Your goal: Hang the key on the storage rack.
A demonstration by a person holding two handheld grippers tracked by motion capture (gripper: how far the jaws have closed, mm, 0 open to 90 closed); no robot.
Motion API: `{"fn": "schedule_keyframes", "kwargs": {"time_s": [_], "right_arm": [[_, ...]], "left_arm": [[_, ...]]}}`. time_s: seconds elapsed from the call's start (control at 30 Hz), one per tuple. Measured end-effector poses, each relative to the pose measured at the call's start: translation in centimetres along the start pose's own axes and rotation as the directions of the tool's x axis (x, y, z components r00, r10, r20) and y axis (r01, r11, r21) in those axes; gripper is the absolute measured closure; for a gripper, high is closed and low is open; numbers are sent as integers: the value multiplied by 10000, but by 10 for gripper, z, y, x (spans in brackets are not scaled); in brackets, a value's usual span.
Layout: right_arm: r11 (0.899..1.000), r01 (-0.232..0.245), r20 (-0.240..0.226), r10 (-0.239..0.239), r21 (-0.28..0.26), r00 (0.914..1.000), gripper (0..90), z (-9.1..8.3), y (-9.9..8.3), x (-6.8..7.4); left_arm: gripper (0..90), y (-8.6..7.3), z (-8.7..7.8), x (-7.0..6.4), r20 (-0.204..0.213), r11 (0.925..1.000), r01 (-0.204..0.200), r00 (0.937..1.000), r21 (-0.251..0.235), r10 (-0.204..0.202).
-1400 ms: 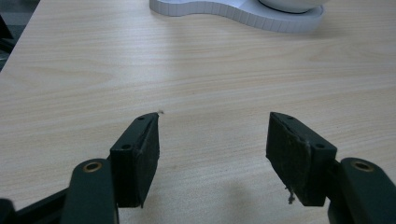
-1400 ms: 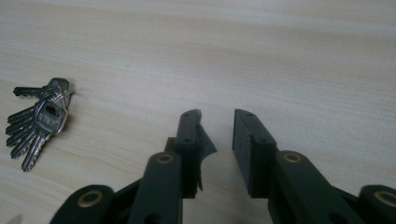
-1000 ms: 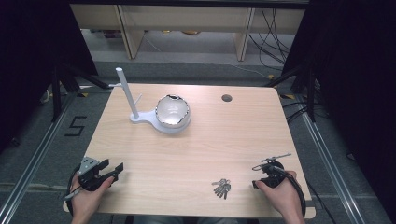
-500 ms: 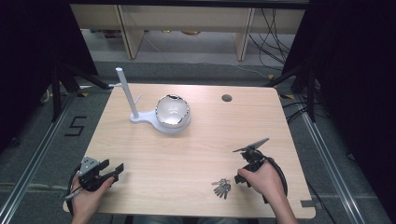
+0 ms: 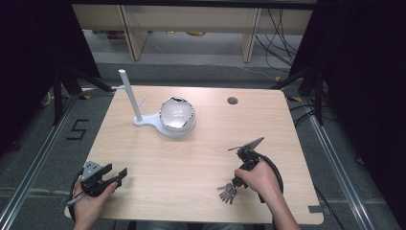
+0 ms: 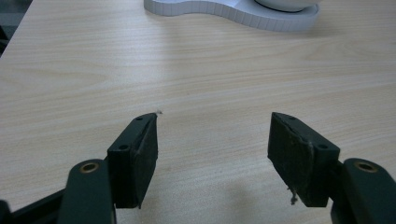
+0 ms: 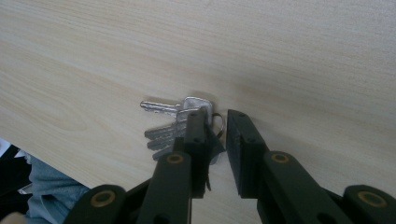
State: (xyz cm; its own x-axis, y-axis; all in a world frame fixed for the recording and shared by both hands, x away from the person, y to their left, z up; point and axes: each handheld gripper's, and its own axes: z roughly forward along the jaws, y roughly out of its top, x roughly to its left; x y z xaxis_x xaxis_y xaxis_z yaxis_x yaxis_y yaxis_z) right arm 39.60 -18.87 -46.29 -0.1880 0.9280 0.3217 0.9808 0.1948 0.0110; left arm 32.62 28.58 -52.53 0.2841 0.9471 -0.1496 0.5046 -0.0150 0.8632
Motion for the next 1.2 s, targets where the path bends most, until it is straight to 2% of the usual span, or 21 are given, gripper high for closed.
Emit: {"fn": "schedule_keyframes", "kwargs": {"time_s": [0.07,0.13,0.17,0.2,0.23,0.27,0.3,0.33,0.37,0.4,0.43,0.47,0.5,0.53,0.63,0.8,1.03,1.07,1.1,1.17,1.2], "right_arm": [[9995,-273,-16,274,179,9996,795,0,1,1],[10000,-4,-26,4,98,10000,798,1,1,0],[9996,-272,-201,275,116,9994,798,2,2,1],[9997,-209,32,210,-138,9998,798,4,3,1],[9998,-173,-49,173,68,9998,798,3,3,1],[9999,95,-32,-95,47,9999,798,4,3,-1],[9999,95,-32,-95,47,9999,798,4,3,-1],[10000,-52,-32,52,-66,10000,797,6,4,-1],[9997,-16,-32,17,252,10000,795,6,6,-3],[9998,-216,11,216,38,9998,793,8,6,-2],[9988,-368,123,364,316,9993,791,8,6,-2],[9989,-437,21,437,171,9990,790,9,6,-1],[9989,-437,21,437,171,9990,790,9,6,-1],[9982,-377,-4,377,460,9993,784,9,8,-2],[9987,-462,-136,465,236,9988,784,11,8,-3],[9968,-651,-99,657,473,9978,793,13,11,-4],[9963,-610,147,602,606,9981,841,13,16,-3],[9980,-309,246,296,555,9993,843,14,16,-4],[9980,-309,246,296,555,9993,843,14,16,-4],[9958,-529,349,505,741,9981,841,13,17,2],[9961,-396,298,374,784,9989,838,14,16,3]], "left_arm": [[329,0,0,0,-2,10000,-6,10000,9,6],[329,0,0,0,-3,10000,-28,10000,8,28],[328,0,0,0,-6,10000,-36,10000,7,36],[328,0,0,0,-18,10000,-30,10000,14,30],[328,0,0,0,-46,10000,-4,10000,29,4],[328,0,0,0,4,10000,16,10000,13,-16],[327,0,0,0,4,10000,16,10000,13,-16],[327,0,0,0,0,10000,27,10000,19,-27],[328,0,0,0,3,10000,25,10000,23,-25],[327,0,0,0,2,10000,23,10000,23,-23],[327,0,0,0,3,10000,10,10000,17,-10],[327,0,0,0,2,10000,11,10000,13,-11],[326,0,0,0,2,10000,11,10000,13,-11],[326,0,0,0,5,10000,20,10000,16,-20],[326,0,0,0,1,10000,25,10000,23,-25],[326,0,0,0,-4,10000,26,10000,15,-26],[325,0,0,0,2,10000,58,10000,8,-58],[325,0,0,0,0,10000,52,10000,16,-52],[325,0,0,0,6,10000,50,10000,19,-50],[324,0,0,0,12,10000,58,10000,20,-58],[325,0,0,0,21,10000,61,10000,8,-61]]}}
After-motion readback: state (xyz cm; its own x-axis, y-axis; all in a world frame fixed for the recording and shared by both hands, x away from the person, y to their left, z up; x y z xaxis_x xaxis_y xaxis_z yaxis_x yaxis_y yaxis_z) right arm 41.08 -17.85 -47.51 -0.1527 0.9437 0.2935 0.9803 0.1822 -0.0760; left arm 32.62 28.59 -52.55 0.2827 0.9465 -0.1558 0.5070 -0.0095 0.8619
